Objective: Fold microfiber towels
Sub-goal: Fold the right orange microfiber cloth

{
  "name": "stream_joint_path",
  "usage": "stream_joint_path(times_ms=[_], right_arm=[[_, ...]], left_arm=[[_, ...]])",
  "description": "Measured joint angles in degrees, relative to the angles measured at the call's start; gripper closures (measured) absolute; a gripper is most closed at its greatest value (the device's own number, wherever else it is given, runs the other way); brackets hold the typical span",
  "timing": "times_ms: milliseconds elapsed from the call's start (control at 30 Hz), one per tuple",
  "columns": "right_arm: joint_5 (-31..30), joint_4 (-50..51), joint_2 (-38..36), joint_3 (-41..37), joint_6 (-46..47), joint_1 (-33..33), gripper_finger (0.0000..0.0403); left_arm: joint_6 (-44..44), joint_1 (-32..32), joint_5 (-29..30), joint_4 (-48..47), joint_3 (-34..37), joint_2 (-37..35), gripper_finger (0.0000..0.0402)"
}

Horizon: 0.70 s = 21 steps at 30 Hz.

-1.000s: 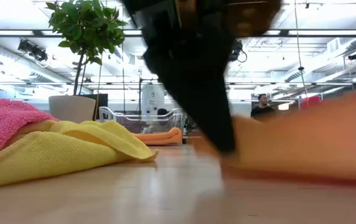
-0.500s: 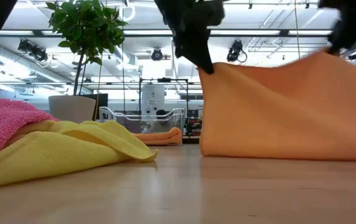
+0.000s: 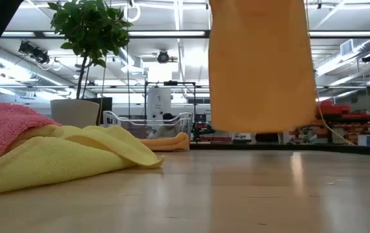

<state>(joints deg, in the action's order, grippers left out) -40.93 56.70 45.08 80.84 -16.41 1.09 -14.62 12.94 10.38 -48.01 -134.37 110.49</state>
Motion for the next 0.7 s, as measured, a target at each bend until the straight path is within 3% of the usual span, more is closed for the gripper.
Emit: stream_joint_path(times_ms=[100, 233, 333, 433, 533, 633, 700], right_arm=[[7.4, 3.6, 1.1, 1.6, 5.1, 0.0, 0.0401], [23.0, 14.1, 2.3, -3.7, 23.1, 0.7, 0.0401], [35.1, 14.6, 2.1, -15.7, 36.6, 4.5, 0.0401], [43.4, 2.9, 1.9, -31.2, 51.0, 13.4, 0.0401], [44.3, -17.2, 3.6, -44.6, 65.9, 26.9, 0.0401], [38.0, -37.8, 7.3, -51.6, 78.9, 39.7, 0.0401], [33.3, -43.3, 10.6, -52.3, 86.1, 45.9, 0.0401]], left_arm=[[1.1, -1.3, -0.5, -4.6, 0.3, -0.9, 0.0397], [6.7, -5.3, -6.1, -16.3, 4.7, -0.9, 0.0397], [11.0, -10.5, -9.3, -21.2, 13.6, -0.9, 0.0397], [15.7, -17.2, -13.3, -20.0, 24.6, -0.6, 0.0397], [22.2, -24.3, -14.7, -11.1, 35.8, -0.7, 0.0397], [31.1, -30.5, -14.9, 1.3, 44.5, -0.6, 0.0395], [37.6, -33.3, -15.4, 8.5, 47.3, -0.6, 0.0396]])
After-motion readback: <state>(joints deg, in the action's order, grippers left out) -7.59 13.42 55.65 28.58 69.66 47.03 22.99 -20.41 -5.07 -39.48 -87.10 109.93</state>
